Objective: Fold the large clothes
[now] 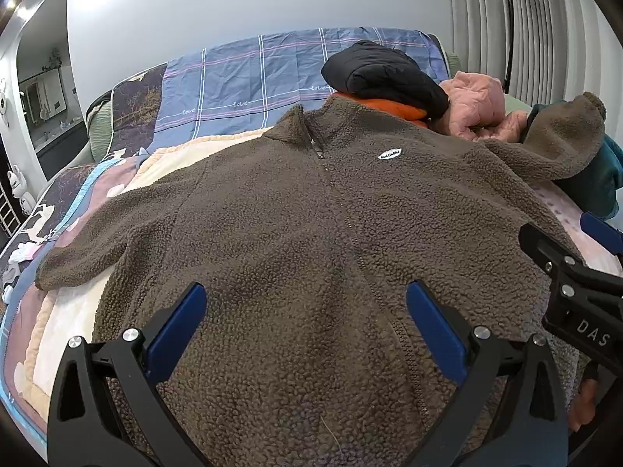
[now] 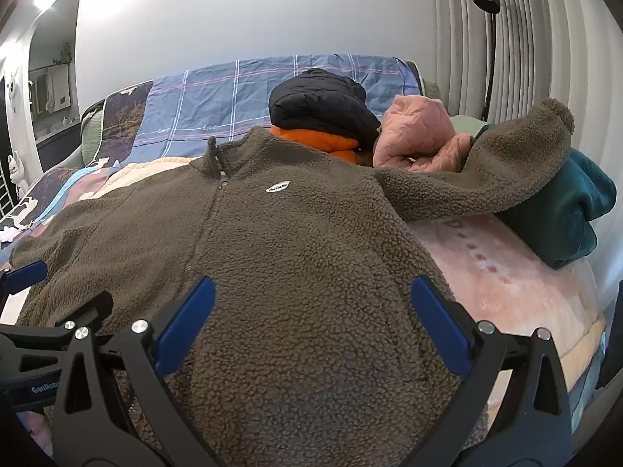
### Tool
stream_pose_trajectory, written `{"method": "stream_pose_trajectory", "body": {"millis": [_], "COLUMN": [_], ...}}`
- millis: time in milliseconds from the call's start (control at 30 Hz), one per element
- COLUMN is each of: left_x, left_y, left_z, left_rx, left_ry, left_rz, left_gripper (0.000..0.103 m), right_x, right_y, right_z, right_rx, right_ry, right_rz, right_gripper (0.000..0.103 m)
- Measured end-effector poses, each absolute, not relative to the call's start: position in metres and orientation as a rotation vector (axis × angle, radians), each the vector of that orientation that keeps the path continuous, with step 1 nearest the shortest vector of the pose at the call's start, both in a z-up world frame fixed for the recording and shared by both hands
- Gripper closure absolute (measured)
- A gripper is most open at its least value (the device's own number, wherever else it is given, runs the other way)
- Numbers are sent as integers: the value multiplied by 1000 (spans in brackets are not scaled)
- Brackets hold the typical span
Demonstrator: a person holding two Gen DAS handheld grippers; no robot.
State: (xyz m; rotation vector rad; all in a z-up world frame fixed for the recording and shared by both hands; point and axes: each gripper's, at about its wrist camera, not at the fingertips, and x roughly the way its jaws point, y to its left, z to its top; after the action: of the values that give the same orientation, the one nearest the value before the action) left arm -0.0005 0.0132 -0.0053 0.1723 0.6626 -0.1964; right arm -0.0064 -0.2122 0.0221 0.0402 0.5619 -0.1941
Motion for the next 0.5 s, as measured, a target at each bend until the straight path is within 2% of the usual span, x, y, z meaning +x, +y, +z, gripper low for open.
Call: {"method": "stream_pose_trajectory", "body": {"millis": [500], "left_x": [2], "left_y": [14], "left_z": [-12], "left_rx": [165], "left_ry": [686], "left_rz": [-213], "left_gripper": [1], "right_x": [-6], "right_y": [-214], "right_z": [21], "right_rx": [47], "right_ry": [583], "right_rz": [-184], "right_gripper": [2]}}
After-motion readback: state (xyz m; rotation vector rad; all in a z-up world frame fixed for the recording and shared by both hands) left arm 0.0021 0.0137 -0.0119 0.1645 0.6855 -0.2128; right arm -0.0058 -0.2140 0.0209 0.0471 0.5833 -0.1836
